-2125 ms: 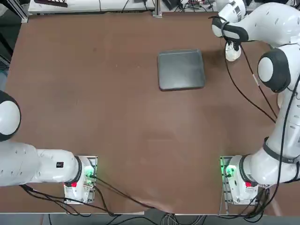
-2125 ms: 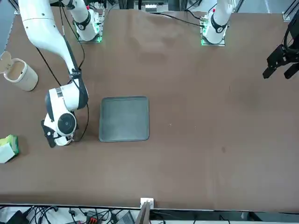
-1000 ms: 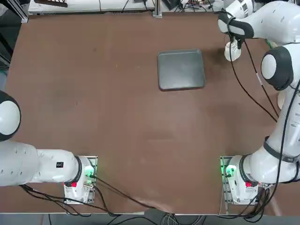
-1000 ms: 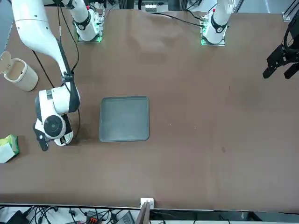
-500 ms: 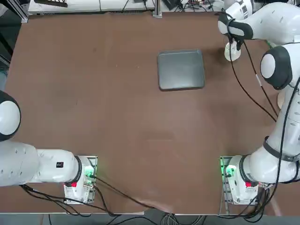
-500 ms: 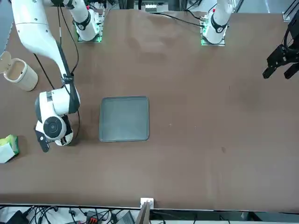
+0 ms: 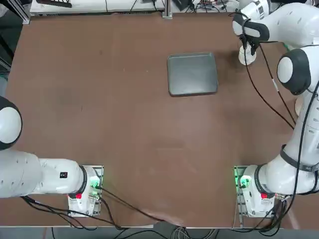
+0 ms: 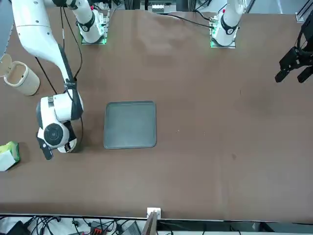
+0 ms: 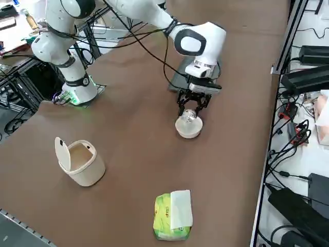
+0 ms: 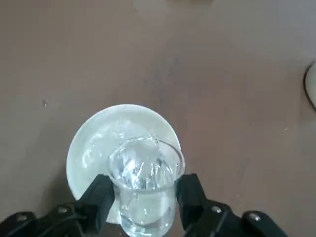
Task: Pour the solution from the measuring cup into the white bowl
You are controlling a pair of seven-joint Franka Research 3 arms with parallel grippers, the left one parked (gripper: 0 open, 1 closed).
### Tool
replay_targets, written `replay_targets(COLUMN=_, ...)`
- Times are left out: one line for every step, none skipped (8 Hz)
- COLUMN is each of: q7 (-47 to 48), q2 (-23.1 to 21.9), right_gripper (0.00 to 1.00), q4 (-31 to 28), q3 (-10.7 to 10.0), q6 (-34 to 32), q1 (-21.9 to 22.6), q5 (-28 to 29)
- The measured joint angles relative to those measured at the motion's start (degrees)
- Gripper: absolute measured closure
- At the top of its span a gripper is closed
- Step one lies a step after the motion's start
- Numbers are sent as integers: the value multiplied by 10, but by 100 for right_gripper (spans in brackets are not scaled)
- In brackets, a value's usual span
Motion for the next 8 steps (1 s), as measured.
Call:
replay_targets(q7=-5, q2=0, right_gripper=27, q4=0, q3=0, q6=0, q1=-2, q5=3)
replay_targets(q7=-13, q2=0, right_gripper=27, q4=0, q3=0, q6=0, q1=-4, q5=12)
replay_targets(q7=-25, q2=0, right_gripper=27, q4=0, q3=0, q6=0, q1=-6, q5=26)
replay_targets(q7=-35, q2=0, right_gripper=27, q4=0, q3=0, q6=1, q1=-9, q5=38)
replay_targets(q7=-42, q2=0, right_gripper=27, q4=0, q3=0, q6=2, q1=-11, q5=42)
replay_targets(q7=-51, q2=0, right_gripper=27, q4=0, q3=0, q6=3, q1=-14, q5=44)
replay_targets(q7=-60, q2=0, right_gripper=27, q4=0, q3=0, q6=4, q1=-16, q5=48)
replay_targets(q7=-68, q2=0, right_gripper=27, q4=0, q3=0, q6=5, q1=-19, q5=52)
